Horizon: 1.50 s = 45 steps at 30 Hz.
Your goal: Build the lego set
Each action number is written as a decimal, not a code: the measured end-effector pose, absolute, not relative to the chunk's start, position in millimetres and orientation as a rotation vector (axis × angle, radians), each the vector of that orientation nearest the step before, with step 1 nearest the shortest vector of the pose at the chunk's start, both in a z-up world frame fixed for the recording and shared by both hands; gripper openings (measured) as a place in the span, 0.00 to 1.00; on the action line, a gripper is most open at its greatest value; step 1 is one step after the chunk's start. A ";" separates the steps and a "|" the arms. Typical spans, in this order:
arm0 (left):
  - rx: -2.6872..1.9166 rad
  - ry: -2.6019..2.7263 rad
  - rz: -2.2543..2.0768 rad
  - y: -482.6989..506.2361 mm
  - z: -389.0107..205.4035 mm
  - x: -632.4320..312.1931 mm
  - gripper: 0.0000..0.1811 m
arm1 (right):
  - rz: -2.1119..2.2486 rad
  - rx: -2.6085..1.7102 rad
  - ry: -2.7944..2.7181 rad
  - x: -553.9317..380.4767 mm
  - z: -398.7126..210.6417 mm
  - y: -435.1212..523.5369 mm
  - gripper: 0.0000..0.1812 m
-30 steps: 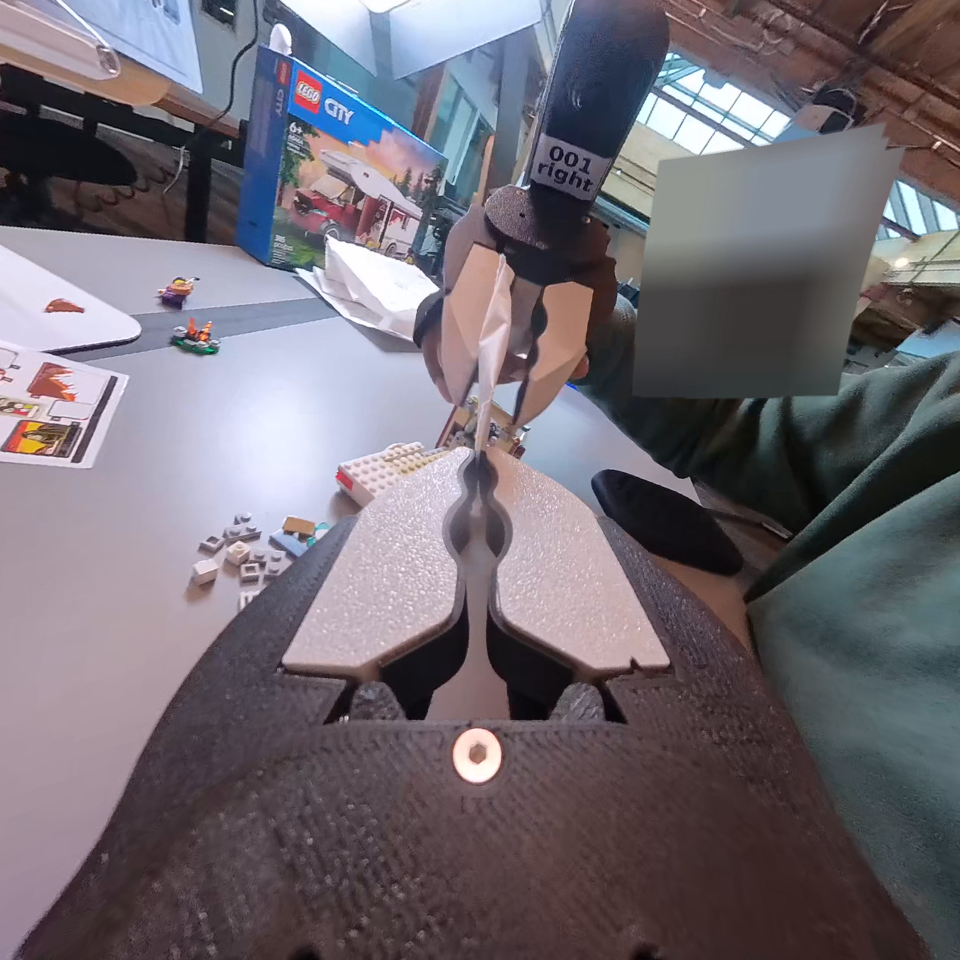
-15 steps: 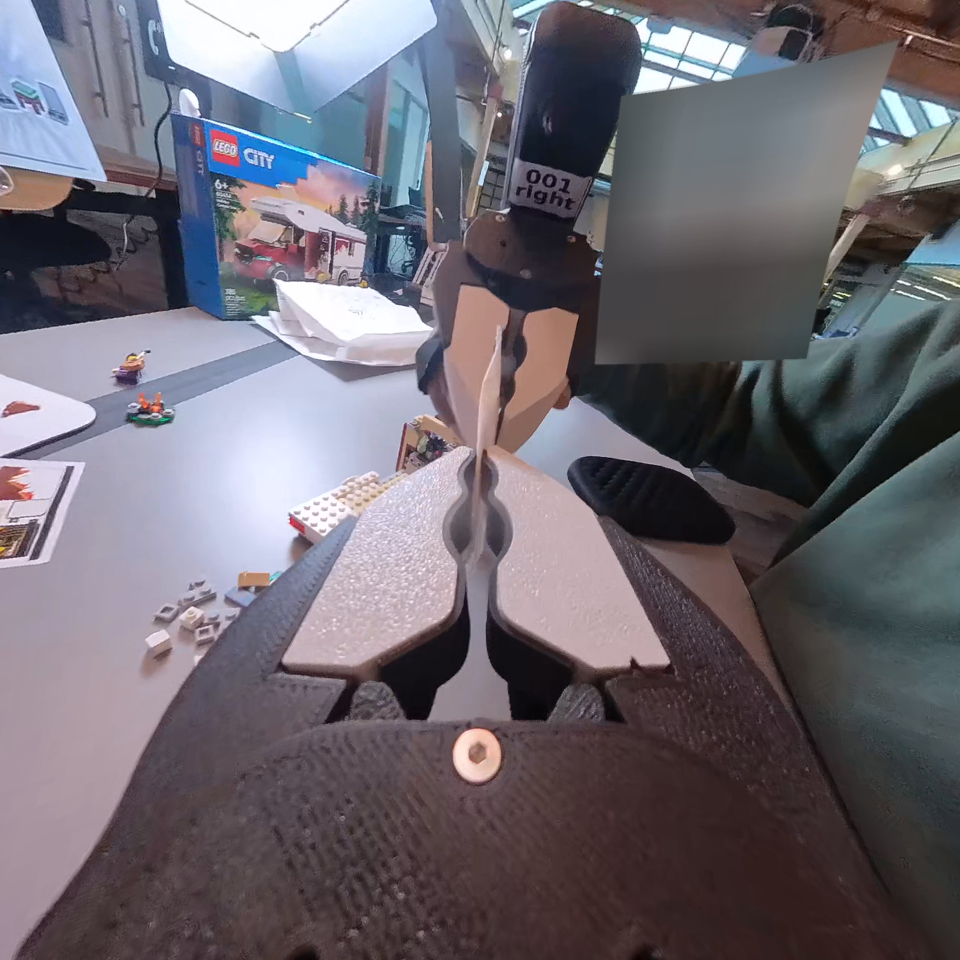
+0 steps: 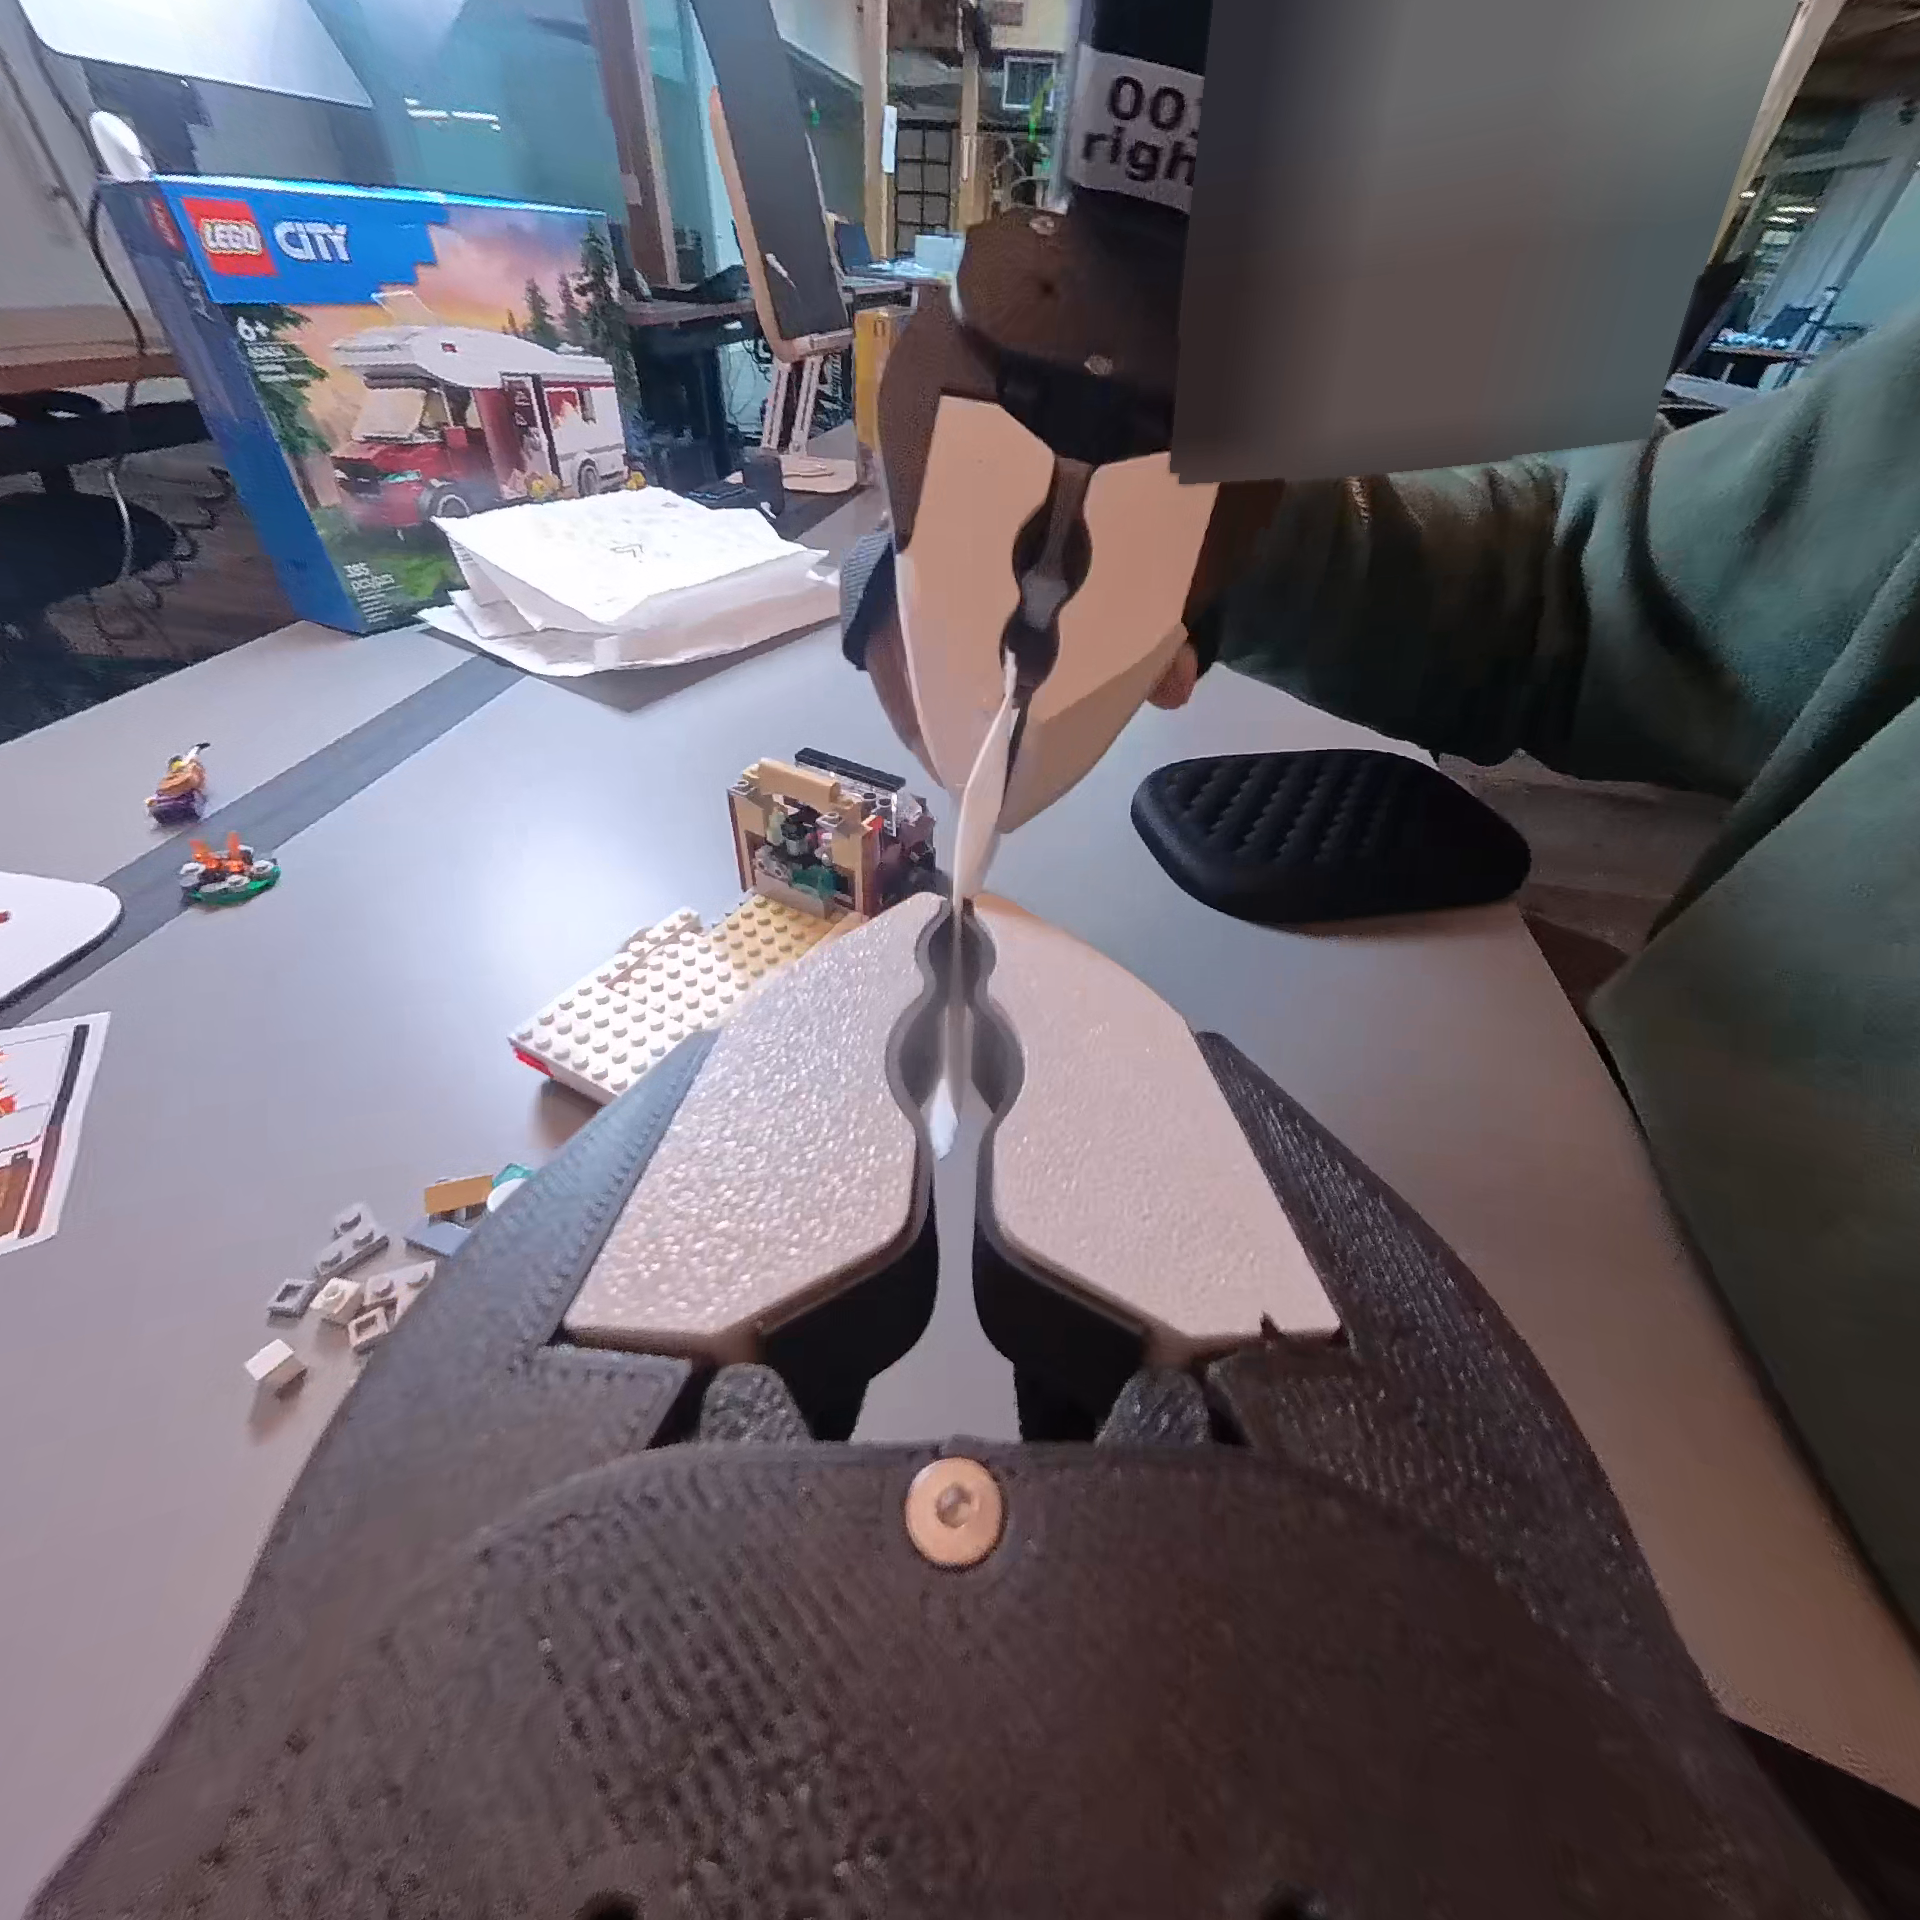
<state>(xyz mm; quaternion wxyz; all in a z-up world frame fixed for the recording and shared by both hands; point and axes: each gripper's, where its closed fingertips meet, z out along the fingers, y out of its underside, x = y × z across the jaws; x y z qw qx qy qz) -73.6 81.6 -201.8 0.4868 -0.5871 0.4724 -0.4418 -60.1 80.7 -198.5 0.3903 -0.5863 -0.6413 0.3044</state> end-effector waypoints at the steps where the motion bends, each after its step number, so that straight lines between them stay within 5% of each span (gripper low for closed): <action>1: -1.424 1.142 -1.071 82.2 -201.2 -71.7 0.00 | 0.743 -1.488 -1.623 -58.0 -198.4 80.3 0.00; 5: -1.492 1.051 -0.867 107.3 -208.6 -81.9 0.12 | 0.514 -1.536 -1.544 -22.9 -186.4 105.8 0.00; 12: -1.567 0.962 -0.862 121.4 -221.7 -99.3 0.07 | -0.720 -1.565 -1.212 207.8 -162.1 282.1 0.00; 16: -1.593 1.012 -0.806 120.6 -236.6 -92.9 0.06 | -0.944 -1.660 -1.215 305.0 -205.4 335.1 0.00; 22: -1.640 1.046 -0.780 121.9 -256.2 -90.7 0.06 | -0.745 -1.951 -1.246 350.9 -275.3 353.2 0.12; 30: -1.689 1.046 -0.834 124.9 -270.6 -90.4 0.06 | -0.317 -2.067 -1.031 342.4 -251.6 339.8 0.28; 43: -1.679 0.845 -0.505 160.1 -224.5 -152.5 0.06 | 0.381 -1.741 -0.683 193.3 -191.7 222.3 0.21; 45: -1.681 0.783 -0.398 166.1 -209.5 -175.7 0.06 | 0.464 -1.729 -0.685 163.0 -192.3 190.7 0.04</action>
